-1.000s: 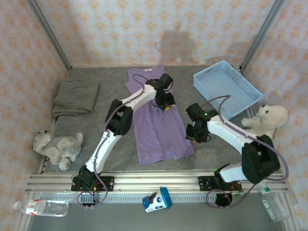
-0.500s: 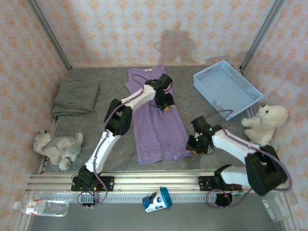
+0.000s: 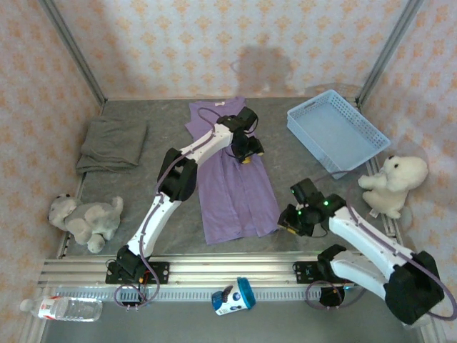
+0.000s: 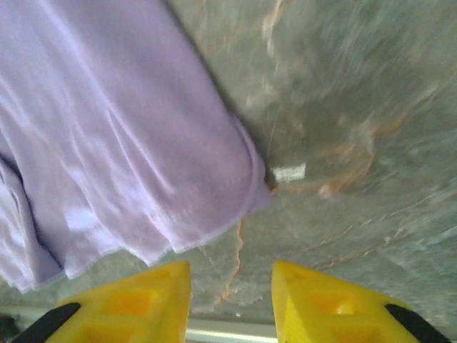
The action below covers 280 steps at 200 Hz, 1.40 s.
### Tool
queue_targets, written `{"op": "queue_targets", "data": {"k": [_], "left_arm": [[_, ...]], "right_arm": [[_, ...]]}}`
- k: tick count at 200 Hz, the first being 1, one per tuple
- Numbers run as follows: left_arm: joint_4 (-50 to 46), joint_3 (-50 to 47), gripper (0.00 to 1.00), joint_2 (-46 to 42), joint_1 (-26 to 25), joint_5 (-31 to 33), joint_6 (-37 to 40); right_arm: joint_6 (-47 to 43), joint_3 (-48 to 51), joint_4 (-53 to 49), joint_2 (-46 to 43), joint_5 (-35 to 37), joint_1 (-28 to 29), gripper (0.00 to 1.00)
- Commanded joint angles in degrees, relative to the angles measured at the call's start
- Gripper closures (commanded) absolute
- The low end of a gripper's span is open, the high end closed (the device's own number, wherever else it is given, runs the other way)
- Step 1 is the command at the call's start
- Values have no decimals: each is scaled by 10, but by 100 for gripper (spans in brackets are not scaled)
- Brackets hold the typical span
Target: Fold and stack the mixed laundry pile
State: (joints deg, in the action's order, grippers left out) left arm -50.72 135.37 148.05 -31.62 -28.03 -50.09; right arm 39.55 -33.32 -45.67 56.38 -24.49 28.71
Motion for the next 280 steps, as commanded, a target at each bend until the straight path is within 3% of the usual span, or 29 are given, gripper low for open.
{"op": "queue_targets", "data": {"k": [1, 17, 22, 32, 61, 116, 174, 210, 229, 250, 280], "left_arm": [[-67, 16, 41, -29, 1, 22, 41], [-69, 6, 37, -67, 5, 21, 51], [-70, 2, 20, -79, 5, 22, 53], [-74, -7, 13, -103, 6, 26, 58], [-73, -73, 11, -184, 6, 51, 64], [26, -419, 13, -417, 0, 82, 12], [133, -783, 18, -625, -36, 111, -139], [121, -847, 22, -664, -98, 133, -193], [111, -868, 24, -682, -117, 142, -213], [109, -898, 30, -698, -125, 138, -228], [112, -914, 41, -707, -142, 134, -238]], "right_arm": [[-57, -65, -35, 53, 91, -9, 57], [-87, -92, -15, 102, 77, -11, 55], [-94, -97, -8, 117, 73, -11, 55], [-108, -103, 4, 150, 68, -11, 54], [-138, -99, 28, 199, 57, -11, 55], [-167, -63, 56, 217, -8, -11, 60], [-162, -23, 64, 200, -66, -11, 66], [-134, 2, 42, 147, -94, -10, 66], [-123, 20, 38, 118, -96, -10, 57], [-116, 31, 44, 122, -95, -10, 51], [-116, 23, 60, 147, -92, -10, 54]]}}
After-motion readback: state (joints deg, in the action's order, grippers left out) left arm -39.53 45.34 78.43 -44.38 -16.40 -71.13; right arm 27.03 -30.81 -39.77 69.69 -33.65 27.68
